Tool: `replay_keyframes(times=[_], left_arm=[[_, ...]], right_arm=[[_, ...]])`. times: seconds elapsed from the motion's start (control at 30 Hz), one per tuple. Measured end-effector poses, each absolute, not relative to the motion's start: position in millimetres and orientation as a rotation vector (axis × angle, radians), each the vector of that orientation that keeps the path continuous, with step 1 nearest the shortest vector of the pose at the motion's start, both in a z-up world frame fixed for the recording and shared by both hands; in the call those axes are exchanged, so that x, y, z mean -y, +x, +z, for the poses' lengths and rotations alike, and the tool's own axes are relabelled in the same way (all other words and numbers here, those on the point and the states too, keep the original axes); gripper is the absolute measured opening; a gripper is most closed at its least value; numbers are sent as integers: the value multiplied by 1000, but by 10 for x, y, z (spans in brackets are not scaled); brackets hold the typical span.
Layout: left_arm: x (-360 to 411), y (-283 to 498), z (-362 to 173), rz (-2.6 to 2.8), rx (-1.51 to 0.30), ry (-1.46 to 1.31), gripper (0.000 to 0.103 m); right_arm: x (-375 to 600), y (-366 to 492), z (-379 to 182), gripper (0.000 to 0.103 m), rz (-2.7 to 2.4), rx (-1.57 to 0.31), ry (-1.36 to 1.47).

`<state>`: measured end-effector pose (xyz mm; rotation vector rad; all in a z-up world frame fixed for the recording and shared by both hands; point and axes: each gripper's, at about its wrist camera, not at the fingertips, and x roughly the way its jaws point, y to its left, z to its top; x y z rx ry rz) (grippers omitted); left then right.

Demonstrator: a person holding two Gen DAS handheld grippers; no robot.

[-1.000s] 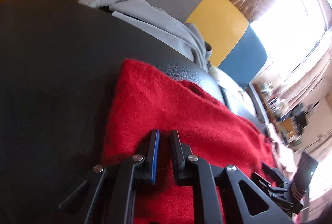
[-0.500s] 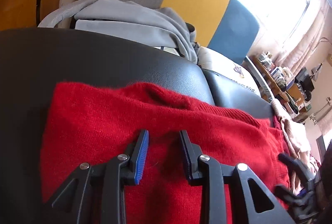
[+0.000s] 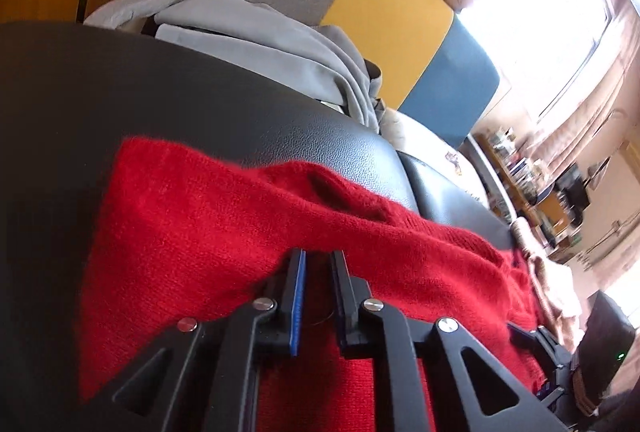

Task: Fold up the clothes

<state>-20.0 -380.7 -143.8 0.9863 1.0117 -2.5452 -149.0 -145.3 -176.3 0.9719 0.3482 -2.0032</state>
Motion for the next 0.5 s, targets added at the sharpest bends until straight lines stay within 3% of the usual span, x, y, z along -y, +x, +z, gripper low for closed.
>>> replay_keyframes(times=[0.03,0.07,0.13,0.27,0.5], left_arm=[[3797,-164,-1391,-2537,-1023,992,15],[3787,-127,-1345,-2528,-1035,998,25],[3766,-54,-1252,-2511,-1058,1011,34],[3609,510,-1026,-2548,-1002,1012,41],[3392,1740,-1188,-2533,-1022,1124,44]], right_arm=[[1451,-1486,-1757,103,-2002,-346,973],[1452,-1479,-1754,103,-2003,-354,973],[1458,-1459,-1750,103,-2010,-385,974],[1271,-1252,-1562,102,-2035,-374,964],[-49,-675,-1338,102,-1957,-73,1068]])
